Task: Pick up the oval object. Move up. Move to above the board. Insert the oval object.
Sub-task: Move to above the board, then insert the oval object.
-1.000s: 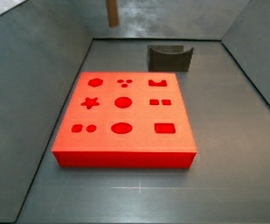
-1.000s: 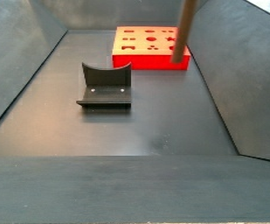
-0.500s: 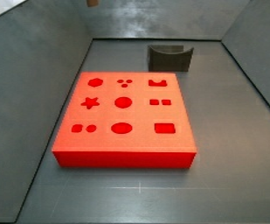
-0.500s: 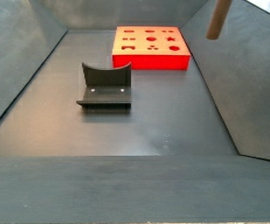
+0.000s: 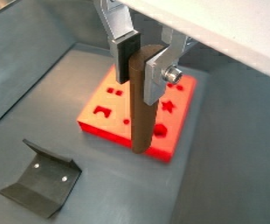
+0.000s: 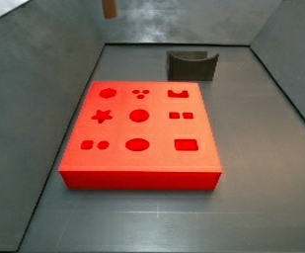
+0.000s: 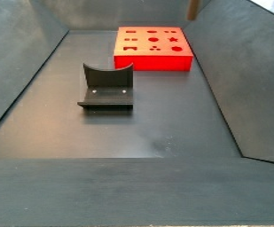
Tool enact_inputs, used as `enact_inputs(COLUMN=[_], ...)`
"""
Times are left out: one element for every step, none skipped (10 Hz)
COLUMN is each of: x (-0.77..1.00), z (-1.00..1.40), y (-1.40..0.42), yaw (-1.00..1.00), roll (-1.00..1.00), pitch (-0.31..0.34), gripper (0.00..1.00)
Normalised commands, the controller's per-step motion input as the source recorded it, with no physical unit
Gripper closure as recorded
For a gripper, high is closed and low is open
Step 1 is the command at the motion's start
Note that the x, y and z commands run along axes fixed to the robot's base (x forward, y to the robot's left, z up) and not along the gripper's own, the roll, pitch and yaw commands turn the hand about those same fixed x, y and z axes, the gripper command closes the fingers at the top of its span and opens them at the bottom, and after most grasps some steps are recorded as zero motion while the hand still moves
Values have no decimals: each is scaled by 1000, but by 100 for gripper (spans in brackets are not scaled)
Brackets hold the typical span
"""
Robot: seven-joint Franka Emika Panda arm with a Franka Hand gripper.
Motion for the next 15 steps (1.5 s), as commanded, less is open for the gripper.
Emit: enact_inputs(x=[409,420,427,439,455,479,447,336,211,143,0,0,-354,-20,-40], z=[84,86,88,90,92,100,89,61,45,31,-43,-69,-209,-314,-326], y=[-1000,-1000,-1000,-1000,-1000,-1000,-887,-605,-309,-193,0,0,3,-40,0], yaw=[1000,971,717,476,292,123,64,40,24,18,0,0,-137,-1000,-1000], roll=[-36,-30,-6,16,17,37,53,75,76,73,0,-57,30,64,71], pitch=[321,349,290,235,190,146,125,128,122,101,-21,-20,4,10,7], gripper=[100,100,100,100,100,100,100,100,100,100,100,100,100,100,100])
